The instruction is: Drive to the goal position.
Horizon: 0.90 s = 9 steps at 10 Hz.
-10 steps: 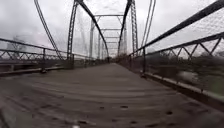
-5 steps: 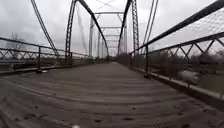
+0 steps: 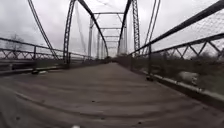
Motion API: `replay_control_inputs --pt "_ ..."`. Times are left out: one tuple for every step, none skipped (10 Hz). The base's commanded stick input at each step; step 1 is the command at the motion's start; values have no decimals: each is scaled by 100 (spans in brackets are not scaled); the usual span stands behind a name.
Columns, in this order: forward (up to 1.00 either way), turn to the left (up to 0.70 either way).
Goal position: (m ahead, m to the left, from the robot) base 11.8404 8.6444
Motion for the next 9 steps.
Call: replay_control_inputs --pt "70 0" --pt "70 0" --pt "70 0" --pt "70 0" --pt "70 0" --pt "70 0" --pt "70 0" --pt "70 0" --pt "70 0"
